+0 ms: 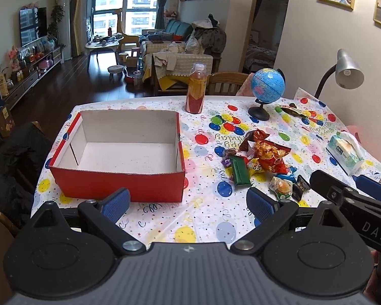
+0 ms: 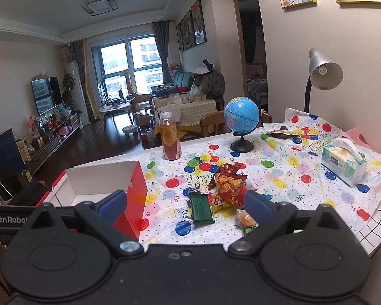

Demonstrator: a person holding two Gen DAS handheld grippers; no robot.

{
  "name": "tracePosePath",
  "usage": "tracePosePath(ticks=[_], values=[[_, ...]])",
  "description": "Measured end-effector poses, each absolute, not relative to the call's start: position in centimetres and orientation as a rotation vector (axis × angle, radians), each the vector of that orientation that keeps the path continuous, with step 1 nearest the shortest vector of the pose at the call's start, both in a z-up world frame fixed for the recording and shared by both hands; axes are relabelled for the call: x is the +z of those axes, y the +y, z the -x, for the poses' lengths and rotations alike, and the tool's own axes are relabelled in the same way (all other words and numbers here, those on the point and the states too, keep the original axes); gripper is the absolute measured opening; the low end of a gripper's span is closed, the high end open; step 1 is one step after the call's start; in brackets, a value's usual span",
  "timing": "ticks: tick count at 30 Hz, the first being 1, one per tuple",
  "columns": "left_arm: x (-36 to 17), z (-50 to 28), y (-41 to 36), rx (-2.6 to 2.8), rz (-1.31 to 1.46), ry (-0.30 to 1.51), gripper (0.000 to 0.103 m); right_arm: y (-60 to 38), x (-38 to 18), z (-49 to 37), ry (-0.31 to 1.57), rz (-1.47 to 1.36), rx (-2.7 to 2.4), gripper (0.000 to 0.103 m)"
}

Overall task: Organize snacks
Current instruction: 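Move both tools toward the snack pile beside the red box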

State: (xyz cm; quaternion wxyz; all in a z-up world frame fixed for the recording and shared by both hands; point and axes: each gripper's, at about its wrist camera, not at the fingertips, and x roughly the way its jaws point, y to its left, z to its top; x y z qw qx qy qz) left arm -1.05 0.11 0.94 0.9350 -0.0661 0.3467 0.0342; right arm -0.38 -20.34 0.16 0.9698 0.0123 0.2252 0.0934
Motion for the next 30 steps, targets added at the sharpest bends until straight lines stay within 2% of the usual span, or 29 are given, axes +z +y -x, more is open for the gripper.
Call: tracePosePath(ticks=[17, 30], values=[[1.2, 0.0, 0.4, 0.062, 0.112, 0.689, 0.099, -20.4, 1.3, -0.5, 0.437, -0.022, 0.183, 0.100], [1.1, -0.2, 0.3, 0.058, 0.085, 0.646, 0.099, -20.3, 0.2, -1.0, 0.480, -0.033, 0.176, 0.100]])
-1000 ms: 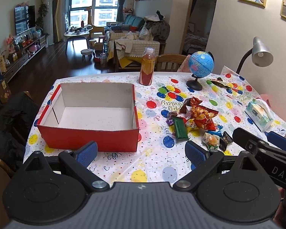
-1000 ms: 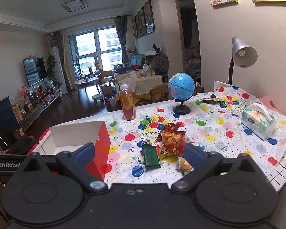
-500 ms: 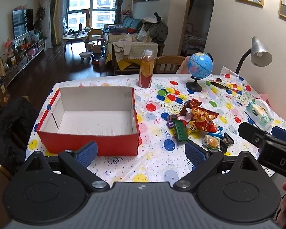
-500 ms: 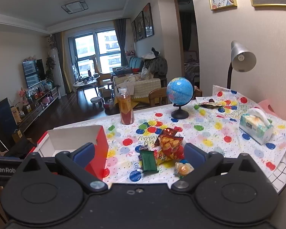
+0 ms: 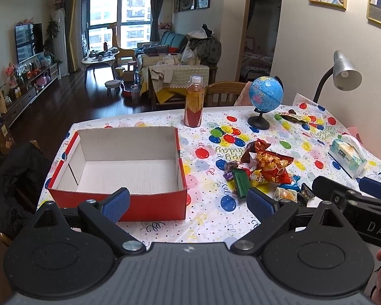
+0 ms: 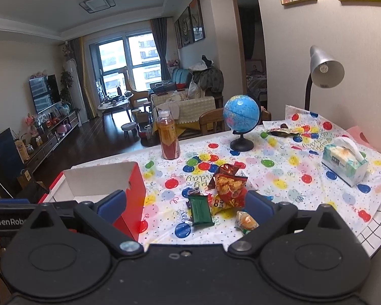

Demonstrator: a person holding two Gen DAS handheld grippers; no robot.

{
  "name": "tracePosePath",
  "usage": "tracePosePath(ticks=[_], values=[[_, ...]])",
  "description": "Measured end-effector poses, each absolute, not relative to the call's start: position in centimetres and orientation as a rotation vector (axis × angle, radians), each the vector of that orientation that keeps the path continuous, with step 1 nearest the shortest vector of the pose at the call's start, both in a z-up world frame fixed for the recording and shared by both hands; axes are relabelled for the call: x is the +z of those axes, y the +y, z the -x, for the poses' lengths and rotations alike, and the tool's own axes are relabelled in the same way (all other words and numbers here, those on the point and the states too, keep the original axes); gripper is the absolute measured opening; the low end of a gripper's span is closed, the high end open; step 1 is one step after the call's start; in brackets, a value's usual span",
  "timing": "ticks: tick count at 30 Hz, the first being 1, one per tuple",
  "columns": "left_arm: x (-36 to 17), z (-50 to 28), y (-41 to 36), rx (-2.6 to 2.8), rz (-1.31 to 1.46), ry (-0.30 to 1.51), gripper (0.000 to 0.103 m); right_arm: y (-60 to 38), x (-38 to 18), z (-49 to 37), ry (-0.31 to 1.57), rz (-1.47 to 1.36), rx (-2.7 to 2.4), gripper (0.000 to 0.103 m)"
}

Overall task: Organize snacks
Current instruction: 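Move both tools toward the snack pile beside the red box, then grasp the green bar with the left tool while the right tool grasps the black candy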

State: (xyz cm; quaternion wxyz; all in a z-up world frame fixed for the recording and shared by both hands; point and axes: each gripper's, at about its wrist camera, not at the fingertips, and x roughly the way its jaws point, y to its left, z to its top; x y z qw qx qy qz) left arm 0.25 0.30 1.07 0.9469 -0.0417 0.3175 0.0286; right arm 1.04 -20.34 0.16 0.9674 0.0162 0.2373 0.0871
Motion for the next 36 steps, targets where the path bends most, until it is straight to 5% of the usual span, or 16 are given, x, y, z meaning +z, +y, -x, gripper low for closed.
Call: tracePosePath(ticks=[36], values=[[-5.7, -12.8, -7.2, -0.007, 0.112, 0.899, 0.099, -30.9, -6.3, -11.0, 0.677, -0.090, 0.028, 0.095]])
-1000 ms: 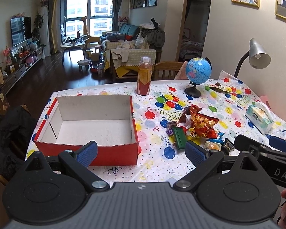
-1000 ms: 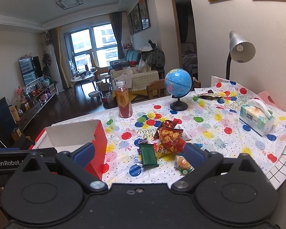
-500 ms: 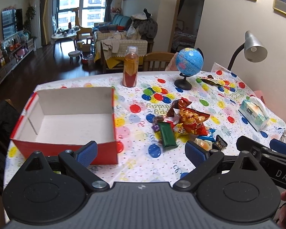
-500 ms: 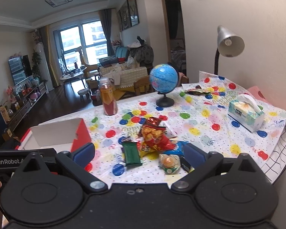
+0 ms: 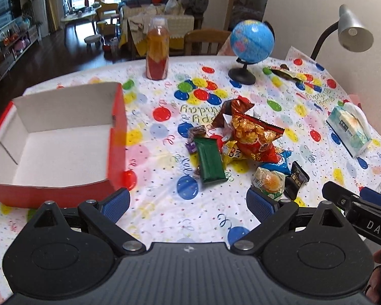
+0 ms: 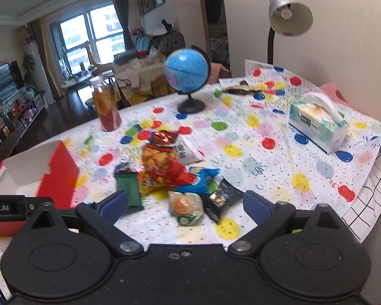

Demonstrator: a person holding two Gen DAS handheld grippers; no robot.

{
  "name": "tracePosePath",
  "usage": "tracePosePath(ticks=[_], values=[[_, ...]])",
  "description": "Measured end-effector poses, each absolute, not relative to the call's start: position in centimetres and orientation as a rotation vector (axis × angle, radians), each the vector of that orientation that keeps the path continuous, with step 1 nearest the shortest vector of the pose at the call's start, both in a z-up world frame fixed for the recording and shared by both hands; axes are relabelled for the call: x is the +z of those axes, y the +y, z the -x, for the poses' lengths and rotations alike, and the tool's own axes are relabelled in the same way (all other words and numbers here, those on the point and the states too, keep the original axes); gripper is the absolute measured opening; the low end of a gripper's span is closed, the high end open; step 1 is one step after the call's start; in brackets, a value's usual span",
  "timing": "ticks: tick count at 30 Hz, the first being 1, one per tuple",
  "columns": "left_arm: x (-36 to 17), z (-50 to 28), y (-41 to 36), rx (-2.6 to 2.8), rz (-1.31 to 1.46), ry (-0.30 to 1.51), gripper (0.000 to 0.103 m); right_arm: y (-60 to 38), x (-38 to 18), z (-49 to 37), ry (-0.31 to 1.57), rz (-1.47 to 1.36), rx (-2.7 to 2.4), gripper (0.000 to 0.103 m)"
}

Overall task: Organize snacks
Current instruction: 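Grasp the green bar with the left tool while the right tool grasps the black candy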

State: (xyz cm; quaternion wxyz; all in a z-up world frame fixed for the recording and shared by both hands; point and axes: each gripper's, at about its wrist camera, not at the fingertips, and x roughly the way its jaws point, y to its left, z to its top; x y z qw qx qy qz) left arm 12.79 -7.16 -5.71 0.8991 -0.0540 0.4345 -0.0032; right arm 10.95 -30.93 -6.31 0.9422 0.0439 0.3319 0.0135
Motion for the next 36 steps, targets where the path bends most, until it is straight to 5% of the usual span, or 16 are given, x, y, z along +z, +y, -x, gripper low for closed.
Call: tracePosePath(ticks=[36], values=[[-17.5, -27.7, -13.0, 0.150, -0.037, 1.110, 0.099, -37.2, -16.3, -24.4, 0.984, -0.283, -0.027, 0.062]])
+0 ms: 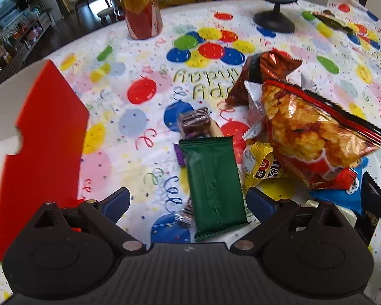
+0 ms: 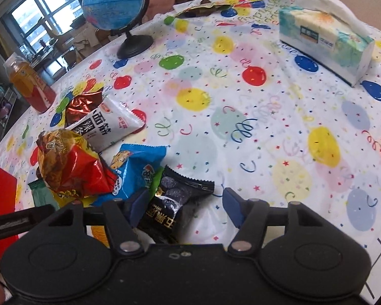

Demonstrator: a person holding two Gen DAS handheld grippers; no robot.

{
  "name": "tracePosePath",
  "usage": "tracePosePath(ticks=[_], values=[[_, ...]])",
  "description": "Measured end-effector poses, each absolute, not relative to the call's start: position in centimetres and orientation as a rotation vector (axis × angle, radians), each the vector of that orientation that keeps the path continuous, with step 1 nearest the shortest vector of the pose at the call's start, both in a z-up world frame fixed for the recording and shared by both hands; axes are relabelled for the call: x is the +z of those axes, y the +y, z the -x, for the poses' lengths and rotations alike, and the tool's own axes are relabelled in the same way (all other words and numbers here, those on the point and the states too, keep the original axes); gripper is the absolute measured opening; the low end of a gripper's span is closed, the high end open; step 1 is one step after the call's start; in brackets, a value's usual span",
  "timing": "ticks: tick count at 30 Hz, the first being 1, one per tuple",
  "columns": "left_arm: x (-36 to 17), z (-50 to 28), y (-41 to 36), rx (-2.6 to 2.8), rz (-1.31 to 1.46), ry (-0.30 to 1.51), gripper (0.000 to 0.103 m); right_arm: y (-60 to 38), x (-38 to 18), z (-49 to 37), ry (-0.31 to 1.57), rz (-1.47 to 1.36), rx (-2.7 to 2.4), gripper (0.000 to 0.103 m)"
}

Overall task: Organize snacks
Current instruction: 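Grasp the green bar with the left tool while the right tool grasps the black candy, then carry the green bar and black candy over the red box with both tools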

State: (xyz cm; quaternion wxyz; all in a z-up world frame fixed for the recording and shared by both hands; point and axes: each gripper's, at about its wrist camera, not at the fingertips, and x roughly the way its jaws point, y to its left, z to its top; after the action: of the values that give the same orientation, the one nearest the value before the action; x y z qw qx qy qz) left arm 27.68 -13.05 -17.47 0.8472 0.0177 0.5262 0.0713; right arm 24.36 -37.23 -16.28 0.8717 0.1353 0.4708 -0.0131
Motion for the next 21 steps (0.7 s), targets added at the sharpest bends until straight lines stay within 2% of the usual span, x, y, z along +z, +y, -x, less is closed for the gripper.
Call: tracePosePath(ticks=[4, 8, 13, 15, 16, 18, 21], values=[[-18.4, -28.3, -13.3, 0.161, -0.049, 1.134, 0.098, -36.6, -16.5, -24.7, 1.016, -0.262, 0.001, 0.058], [-18.8, -28.7, -13.1, 0.170, -0.041, 1.138, 0.098, -36.9, -16.7, -24.9, 1.023, -0.266, 0.006, 0.048], [-18.9, -28.8, -12.5, 0.171, 0.012, 1.150, 0.081, -37.2, -16.6, -24.8, 1.020, -0.274, 0.031, 0.039], [-18.8, -28.6, -12.2, 0.169, 0.030, 1.150, 0.070, -37.2, -16.5, -24.7, 1.015, -0.274, 0.039, 0.034], [-18.7, -28.6, -12.1, 0.167, 0.039, 1.152, 0.067, -37.3, -16.4, -24.5, 1.013, -0.276, 0.043, 0.033], [-18.5, -28.4, -12.0, 0.163, 0.052, 1.157, 0.053, -37.6, -16.2, -24.4, 1.009, -0.284, 0.048, 0.033], [-18.3, -28.2, -11.7, 0.170, 0.061, 1.167, 0.045, -38.0, -16.0, -24.0, 1.000, -0.292, 0.053, 0.032]])
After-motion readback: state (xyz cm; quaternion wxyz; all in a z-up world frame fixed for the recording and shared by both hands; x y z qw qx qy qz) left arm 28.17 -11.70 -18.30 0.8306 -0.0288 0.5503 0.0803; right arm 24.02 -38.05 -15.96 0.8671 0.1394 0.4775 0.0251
